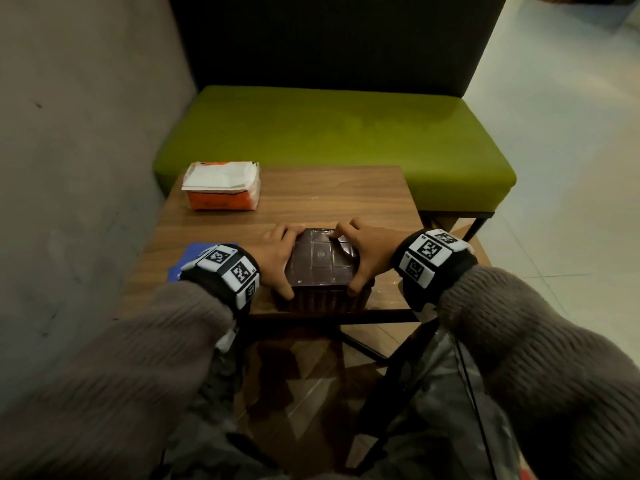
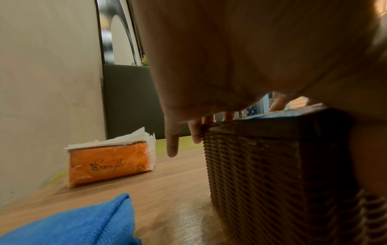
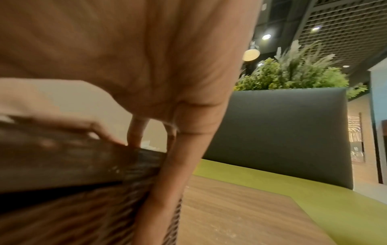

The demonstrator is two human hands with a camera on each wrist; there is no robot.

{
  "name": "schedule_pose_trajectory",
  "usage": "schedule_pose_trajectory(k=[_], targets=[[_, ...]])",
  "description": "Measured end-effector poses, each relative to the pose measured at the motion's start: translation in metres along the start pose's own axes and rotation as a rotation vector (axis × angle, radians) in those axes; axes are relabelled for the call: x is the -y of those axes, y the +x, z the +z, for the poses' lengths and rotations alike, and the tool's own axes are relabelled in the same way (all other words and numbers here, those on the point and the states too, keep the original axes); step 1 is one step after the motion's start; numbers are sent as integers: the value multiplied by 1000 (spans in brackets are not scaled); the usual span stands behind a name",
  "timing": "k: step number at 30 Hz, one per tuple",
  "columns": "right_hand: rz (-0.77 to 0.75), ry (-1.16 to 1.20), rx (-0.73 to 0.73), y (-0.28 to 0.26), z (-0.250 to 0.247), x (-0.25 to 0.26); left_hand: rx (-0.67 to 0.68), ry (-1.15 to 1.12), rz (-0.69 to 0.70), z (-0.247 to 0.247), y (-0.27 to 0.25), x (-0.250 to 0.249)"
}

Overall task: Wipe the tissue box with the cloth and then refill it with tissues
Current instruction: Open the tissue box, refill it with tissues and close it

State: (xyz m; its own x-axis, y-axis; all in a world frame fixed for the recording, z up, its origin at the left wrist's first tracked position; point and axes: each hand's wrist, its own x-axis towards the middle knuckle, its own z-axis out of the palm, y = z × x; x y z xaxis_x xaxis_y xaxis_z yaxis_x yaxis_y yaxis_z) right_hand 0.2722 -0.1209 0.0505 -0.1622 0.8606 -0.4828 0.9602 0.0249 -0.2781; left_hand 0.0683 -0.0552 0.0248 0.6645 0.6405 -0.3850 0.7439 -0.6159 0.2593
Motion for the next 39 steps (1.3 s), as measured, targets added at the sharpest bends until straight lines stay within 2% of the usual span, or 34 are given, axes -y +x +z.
schedule_pose_trajectory(k=[9,11,13,14,16,18,19,23,25,28,30,32,34,36,39], targets=[[6,50,13,-2,1,-3,0,-16,11,3,-5,-1],[2,96,24,-4,-3,-6,36,-76,23,3,-9,3],[10,243,47,-9,-9,-13,11,-214,77,1,-19,10],[8,324,53,-12,-12,-17,-56,-312,116,0,-24,15],[0,440,53,-18,-18,-26,-284,-485,185,-1,-32,24],[-26,515,36,-21,-20,-33,-535,-454,233,-4,-33,27],[-41,551,23,-21,-20,-34,-613,-410,253,-6,-31,27],[-92,692,-15,-19,-18,-39,-674,-315,358,-13,-14,23],[-94,791,-65,-22,-16,-42,-754,-258,376,-21,-4,23],[3,808,-324,-29,-6,-39,-901,-262,275,-42,11,27],[87,747,-473,-33,12,-33,-947,-297,188,-55,20,30],[136,681,-454,-32,35,-25,-937,-323,83,-61,31,35],[175,635,-420,-26,57,-22,-885,-421,-75,-63,44,42],[213,631,-470,-21,72,-23,-752,-589,-242,-60,60,52],[212,703,-577,-16,82,-27,-543,-711,-324,-51,85,64]])
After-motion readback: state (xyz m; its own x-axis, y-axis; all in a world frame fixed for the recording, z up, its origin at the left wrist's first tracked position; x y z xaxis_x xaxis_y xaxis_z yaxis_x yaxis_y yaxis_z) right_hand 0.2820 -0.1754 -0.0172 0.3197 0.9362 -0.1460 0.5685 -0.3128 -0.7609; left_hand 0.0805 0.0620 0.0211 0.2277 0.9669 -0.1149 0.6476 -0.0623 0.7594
